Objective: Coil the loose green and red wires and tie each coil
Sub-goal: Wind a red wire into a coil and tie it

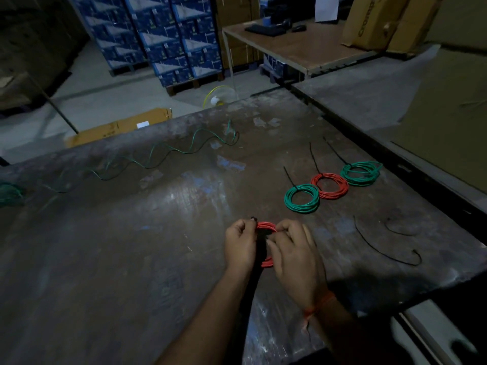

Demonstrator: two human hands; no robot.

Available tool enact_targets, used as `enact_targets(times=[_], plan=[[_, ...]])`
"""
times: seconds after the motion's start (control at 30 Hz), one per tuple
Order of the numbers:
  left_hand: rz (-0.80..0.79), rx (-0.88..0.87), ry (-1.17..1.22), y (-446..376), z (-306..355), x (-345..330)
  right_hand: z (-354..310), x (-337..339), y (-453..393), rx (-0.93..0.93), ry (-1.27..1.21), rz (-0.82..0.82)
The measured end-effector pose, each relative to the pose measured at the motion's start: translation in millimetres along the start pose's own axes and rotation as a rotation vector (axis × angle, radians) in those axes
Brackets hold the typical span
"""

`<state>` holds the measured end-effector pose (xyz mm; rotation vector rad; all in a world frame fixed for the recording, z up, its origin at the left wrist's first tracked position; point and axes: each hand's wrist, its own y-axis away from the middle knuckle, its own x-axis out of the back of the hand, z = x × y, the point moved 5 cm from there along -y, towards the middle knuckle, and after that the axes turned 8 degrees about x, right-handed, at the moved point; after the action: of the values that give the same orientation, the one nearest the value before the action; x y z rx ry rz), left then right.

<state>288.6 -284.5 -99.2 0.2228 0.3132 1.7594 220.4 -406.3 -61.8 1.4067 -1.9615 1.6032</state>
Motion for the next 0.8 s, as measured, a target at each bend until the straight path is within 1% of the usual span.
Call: enact_targets(times=[0.13,0.27,0.4,0.57,0.6,0.67,0.73,0.8], plan=[[0.04,-0.019,-0.048,-1.5,-2.2,2.3,-1.5,-0.7,1.0,0.0,0.077,-0.031],[0.0,-0.057,-0.022,1.8,-4.5,-0.7,-2.9,0.1,-3.1,0.004,0.09,-0.087],[-0.052,-0.071,0.015,8.4,-3.2,-3.0,-5.6,-0.8,-5.5,0.035,0.093,-0.104],[-0.047,-0.099,0.013,6.7,-4.2,-0.2,-6.7,-1.4,-2.6,0.03,0.07,-0.126],[-0.045,-0.102,0.004,5.4,-4.5,0.0,-5.9,-2.4,-2.4,0.027,0.054,-0.139],[-0.045,-0.089,0.007,3.6,-4.7,-0.1,-1.3,-2.7,-2.9,-0.015,-0.063,-0.145],[-0.047,-0.079,0.009,2.3,-5.9,-0.3,4.0,0.6,-5.3,-0.05,-0.19,-0.104],[-0.059,-0.08,0.013,2.0,-7.2,-1.2,7.3,4.4,-9.1,-0.063,-0.25,-0.06]])
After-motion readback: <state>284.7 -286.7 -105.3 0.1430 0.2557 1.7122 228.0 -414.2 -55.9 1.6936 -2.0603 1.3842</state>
